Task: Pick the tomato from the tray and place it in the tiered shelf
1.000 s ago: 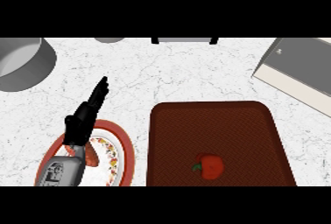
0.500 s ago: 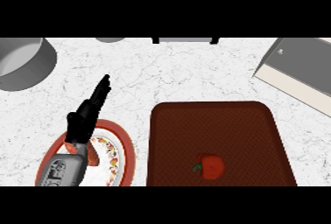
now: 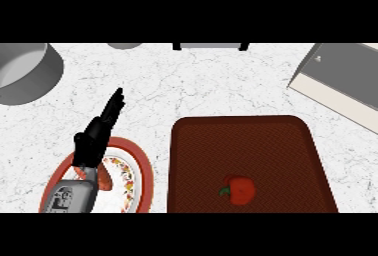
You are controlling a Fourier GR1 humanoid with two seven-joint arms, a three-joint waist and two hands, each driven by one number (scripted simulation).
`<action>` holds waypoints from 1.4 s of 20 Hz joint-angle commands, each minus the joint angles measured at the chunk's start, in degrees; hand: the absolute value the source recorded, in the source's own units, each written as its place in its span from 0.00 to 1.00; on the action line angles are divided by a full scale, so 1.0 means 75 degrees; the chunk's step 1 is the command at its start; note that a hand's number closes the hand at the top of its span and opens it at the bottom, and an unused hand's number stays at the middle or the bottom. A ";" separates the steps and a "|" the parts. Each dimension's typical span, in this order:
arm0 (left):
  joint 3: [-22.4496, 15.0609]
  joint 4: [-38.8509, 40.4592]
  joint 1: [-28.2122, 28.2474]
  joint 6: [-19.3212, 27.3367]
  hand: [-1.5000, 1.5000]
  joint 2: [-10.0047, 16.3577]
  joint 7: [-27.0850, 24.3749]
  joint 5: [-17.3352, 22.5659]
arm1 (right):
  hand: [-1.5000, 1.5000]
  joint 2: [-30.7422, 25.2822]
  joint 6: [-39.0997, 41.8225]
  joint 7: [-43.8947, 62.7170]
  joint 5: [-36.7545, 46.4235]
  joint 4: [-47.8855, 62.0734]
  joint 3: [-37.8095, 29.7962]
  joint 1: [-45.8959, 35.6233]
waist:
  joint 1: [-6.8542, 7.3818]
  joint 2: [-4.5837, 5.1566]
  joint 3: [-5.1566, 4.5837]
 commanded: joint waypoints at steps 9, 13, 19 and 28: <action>0.0079 0.0144 -0.0067 0.0054 0.50 0.0003 -0.0156 -0.0081 | 0.00 -0.0140 0.0184 0.1482 0.0490 -0.0972 -0.0274 0.0954 | -0.0063 -0.0020 0.0004; 0.0328 0.0039 0.0221 -0.0360 0.50 0.0294 -0.0169 0.0287 | 0.00 0.0406 0.0001 0.1622 0.0108 -0.1788 -0.0189 0.0913 | -0.0034 -0.0035 0.0003; -0.0034 0.0276 -0.0020 0.0141 0.50 -0.0199 -0.0199 -0.0162 | 0.00 0.0151 0.0512 0.1342 -0.0731 -0.1960 -0.0102 0.0548 | -0.0024 -0.0013 0.0002; 0.0022 -0.0103 0.0314 -0.0119 0.50 0.0085 -0.0167 -0.0082 | 0.00 -0.0326 -0.0078 0.1717 -0.0980 -0.3483 -0.0763 0.0142 | -0.0059 -0.0045 0.0002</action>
